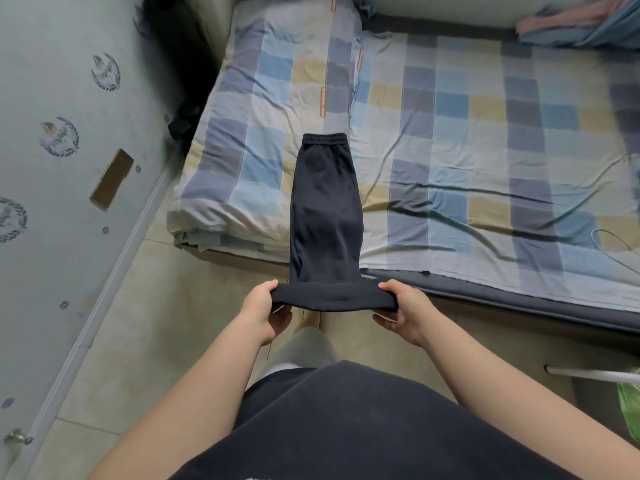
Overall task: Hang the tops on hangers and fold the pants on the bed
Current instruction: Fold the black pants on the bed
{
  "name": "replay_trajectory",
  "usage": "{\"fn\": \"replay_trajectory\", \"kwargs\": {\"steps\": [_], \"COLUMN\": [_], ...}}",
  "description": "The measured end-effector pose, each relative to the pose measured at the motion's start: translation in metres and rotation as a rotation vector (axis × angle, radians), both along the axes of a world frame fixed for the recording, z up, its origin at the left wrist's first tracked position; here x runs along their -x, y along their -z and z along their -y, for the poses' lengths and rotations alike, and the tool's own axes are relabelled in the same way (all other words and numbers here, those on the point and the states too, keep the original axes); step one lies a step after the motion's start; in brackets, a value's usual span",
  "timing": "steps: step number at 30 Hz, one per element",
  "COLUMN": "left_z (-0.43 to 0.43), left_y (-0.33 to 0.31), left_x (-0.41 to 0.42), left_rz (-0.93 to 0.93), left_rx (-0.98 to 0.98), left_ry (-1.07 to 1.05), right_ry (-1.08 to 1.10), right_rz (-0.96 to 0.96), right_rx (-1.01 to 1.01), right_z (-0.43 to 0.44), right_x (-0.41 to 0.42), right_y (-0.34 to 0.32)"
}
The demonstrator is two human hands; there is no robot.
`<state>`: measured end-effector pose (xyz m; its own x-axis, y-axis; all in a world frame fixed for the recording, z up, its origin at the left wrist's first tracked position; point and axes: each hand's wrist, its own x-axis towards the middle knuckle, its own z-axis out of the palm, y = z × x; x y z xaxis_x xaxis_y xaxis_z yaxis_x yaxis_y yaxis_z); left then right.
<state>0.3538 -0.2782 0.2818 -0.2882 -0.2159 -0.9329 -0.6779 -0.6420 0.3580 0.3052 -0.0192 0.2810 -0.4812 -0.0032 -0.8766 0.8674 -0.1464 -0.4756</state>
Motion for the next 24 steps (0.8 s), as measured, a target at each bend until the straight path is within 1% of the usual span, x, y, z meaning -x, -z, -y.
{"fn": "replay_trajectory", "kwargs": {"steps": [5,9,13,19,24], "left_z": [0.029,0.057,0.076,0.098,0.108], "left_y": [-0.008,-0.013,-0.006,0.035,0.089], "left_x": [0.108,0.197,0.281,0.405,0.49], "left_rz": [-0.014,-0.007,-0.007,-0.001,-0.005], "left_rx": [-0.114,-0.147,-0.13,-0.098,-0.039], "left_ry": [-0.024,0.011,0.058,0.124,0.19], "right_ry": [0.048,0.07,0.108,0.133,0.147], "right_rz": [0.029,0.048,0.04,0.029,0.018], "right_rx": [-0.018,-0.05,-0.071,-0.095,-0.104], "right_z": [0.032,0.059,0.08,0.102,0.113], "right_x": [0.105,0.187,0.263,0.381,0.469], "right_y": [-0.009,-0.015,-0.012,0.025,0.08]}}
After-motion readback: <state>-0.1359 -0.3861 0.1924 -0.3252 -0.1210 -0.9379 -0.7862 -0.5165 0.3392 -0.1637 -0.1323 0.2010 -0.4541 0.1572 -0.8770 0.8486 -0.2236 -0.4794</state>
